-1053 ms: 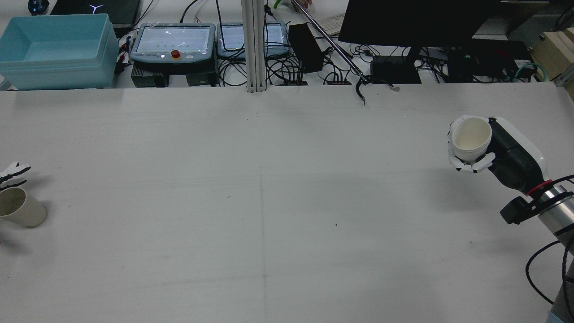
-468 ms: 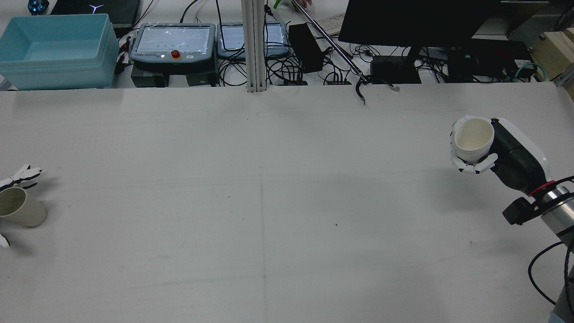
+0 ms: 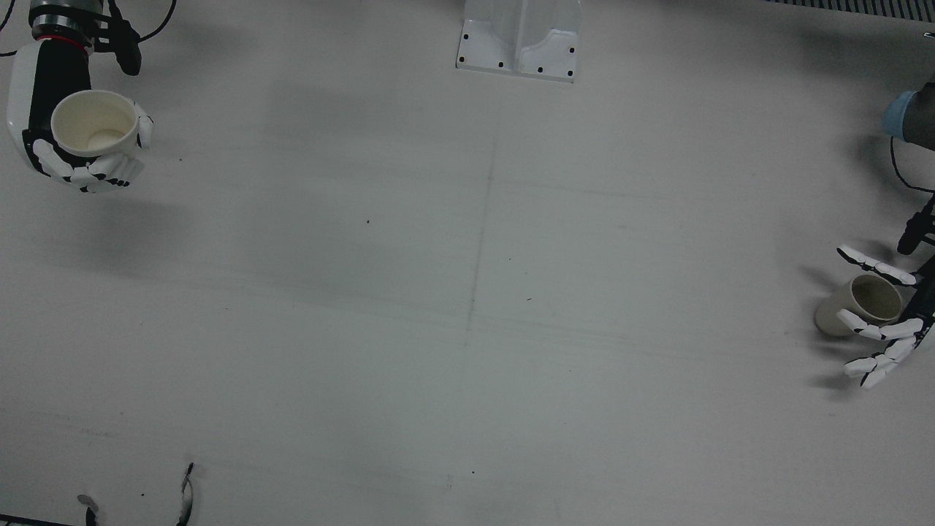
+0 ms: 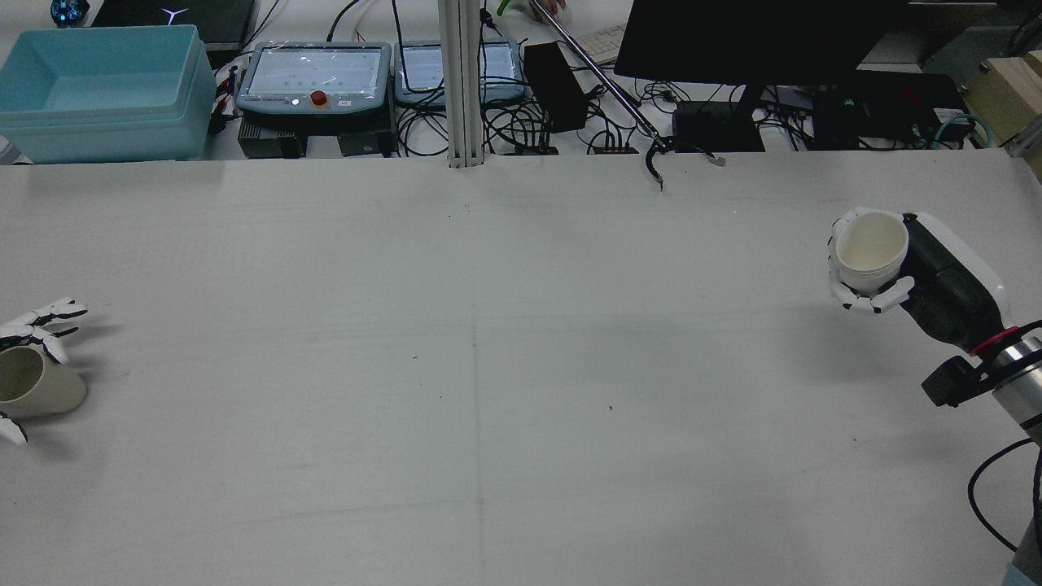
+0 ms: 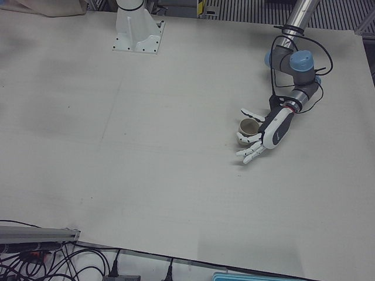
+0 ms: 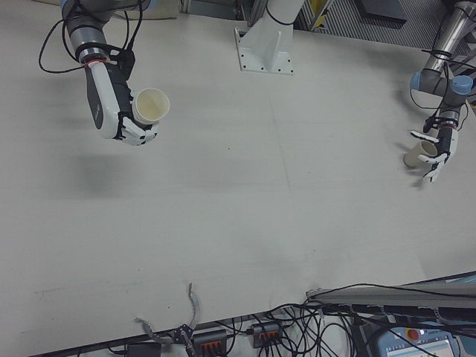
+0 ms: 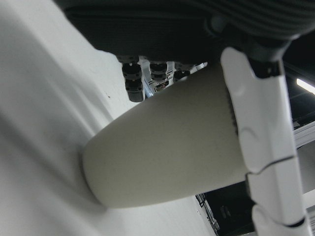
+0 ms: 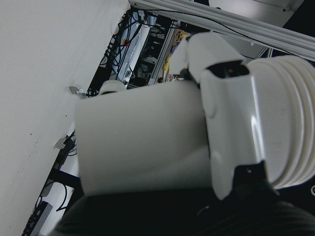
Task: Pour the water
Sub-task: 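Lift the cup with the left hand and carry it toward table center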
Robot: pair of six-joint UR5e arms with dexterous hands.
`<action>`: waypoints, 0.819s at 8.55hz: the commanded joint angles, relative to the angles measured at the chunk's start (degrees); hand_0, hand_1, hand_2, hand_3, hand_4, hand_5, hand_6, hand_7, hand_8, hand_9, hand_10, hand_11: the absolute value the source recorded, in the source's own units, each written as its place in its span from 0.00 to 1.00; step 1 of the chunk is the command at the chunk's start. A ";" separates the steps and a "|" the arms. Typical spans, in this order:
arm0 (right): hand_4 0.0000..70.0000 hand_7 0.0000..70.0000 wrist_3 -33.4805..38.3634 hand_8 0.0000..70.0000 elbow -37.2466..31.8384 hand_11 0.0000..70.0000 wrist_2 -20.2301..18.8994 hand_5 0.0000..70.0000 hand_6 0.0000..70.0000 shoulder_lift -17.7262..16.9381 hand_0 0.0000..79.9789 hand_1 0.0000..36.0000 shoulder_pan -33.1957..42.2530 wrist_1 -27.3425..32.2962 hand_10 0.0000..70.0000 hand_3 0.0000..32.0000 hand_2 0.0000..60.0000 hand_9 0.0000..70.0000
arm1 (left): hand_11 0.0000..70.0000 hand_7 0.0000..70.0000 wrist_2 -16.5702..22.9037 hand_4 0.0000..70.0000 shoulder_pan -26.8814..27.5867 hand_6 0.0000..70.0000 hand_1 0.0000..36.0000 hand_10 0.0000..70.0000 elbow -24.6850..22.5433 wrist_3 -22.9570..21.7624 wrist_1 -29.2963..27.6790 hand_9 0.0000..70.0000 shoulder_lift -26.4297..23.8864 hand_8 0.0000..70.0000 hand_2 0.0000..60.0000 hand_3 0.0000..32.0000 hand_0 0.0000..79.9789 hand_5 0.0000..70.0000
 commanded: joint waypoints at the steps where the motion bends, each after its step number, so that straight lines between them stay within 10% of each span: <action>1: 0.39 1.00 0.28 1.00 0.02 1.00 -0.10 0.99 1.00 -0.06 1.00 1.00 0.77 0.07 1.00 0.00 1.00 1.00 | 0.30 0.32 -0.11 1.00 -0.08 0.27 0.68 0.20 -2.51 -2.55 3.56 0.16 -0.01 0.11 0.56 0.00 0.78 1.00; 2: 0.38 1.00 0.37 1.00 0.02 1.00 -0.10 0.98 1.00 -0.06 1.00 1.00 1.04 0.07 1.00 0.00 1.00 1.00 | 0.32 0.33 -0.11 1.00 -0.09 0.28 0.98 0.21 -2.86 -2.56 4.10 0.17 -0.01 0.12 1.00 0.00 0.76 1.00; 7: 0.39 1.00 1.79 1.00 2.98 1.00 -3.68 0.97 1.00 -0.32 1.00 1.00 7.43 -0.45 1.00 0.00 1.00 1.00 | 0.33 0.33 0.59 1.00 -0.61 0.28 1.00 0.22 -16.01 -6.69 19.36 0.17 0.60 0.11 1.00 0.00 0.70 1.00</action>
